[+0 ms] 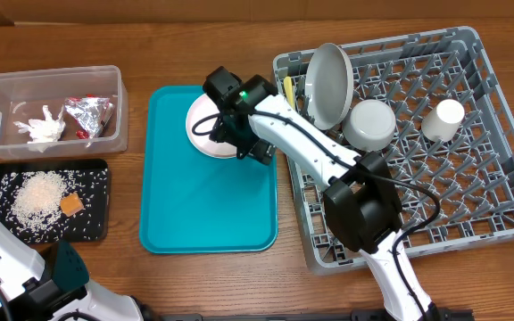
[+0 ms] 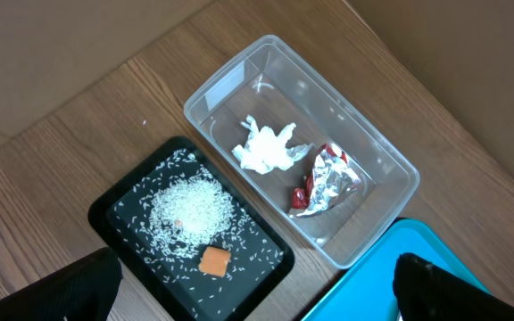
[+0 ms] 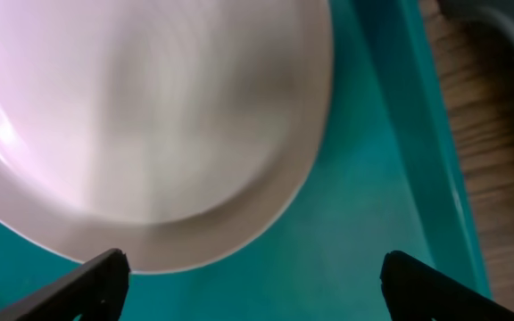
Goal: Sort waste into correct bins and load items into the dishwasher rack
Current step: 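Grasp the white plate's right rim with the right gripper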
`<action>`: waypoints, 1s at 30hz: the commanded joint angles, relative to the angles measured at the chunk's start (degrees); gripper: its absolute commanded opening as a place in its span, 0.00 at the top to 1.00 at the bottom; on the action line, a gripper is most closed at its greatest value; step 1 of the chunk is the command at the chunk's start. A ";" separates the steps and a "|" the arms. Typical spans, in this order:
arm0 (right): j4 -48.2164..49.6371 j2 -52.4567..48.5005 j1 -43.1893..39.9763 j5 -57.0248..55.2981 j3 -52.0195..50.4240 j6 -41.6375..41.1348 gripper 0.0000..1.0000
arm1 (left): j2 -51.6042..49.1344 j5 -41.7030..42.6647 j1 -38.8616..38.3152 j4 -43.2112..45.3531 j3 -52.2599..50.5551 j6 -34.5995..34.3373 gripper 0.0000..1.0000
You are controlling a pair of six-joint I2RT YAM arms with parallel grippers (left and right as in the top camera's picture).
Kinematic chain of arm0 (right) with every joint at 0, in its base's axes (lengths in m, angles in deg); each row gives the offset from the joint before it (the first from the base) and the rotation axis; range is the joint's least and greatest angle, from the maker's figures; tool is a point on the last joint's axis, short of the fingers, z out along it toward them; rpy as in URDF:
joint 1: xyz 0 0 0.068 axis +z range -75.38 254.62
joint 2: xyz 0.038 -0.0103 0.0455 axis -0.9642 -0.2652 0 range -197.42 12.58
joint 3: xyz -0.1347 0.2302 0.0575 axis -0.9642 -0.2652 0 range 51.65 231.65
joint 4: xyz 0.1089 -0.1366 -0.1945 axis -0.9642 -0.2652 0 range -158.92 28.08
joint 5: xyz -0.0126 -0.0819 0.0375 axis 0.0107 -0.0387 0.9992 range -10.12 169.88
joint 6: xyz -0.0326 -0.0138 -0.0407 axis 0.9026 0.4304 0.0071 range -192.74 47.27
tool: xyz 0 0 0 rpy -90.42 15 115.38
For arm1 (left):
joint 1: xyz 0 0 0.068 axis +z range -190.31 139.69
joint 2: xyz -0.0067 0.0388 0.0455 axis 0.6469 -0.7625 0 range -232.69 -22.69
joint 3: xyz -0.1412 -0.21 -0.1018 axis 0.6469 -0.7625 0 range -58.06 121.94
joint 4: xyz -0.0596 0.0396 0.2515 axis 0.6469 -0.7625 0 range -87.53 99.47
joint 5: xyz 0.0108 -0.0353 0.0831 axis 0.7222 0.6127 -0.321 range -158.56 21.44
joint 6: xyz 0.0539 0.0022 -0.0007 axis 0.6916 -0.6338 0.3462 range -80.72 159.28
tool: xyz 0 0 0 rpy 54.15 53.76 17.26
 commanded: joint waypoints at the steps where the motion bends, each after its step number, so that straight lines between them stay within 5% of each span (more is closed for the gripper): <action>1: 2.97 1.25 1.27 -0.09 -2.32 -1.31 0.08 | -0.57 -0.72 -0.02 0.09 -0.17 0.24 0.00; 30: 9.25 -3.41 2.47 -5.31 -4.35 -2.38 0.12 | -0.57 -0.72 -0.02 0.09 -0.17 0.24 0.00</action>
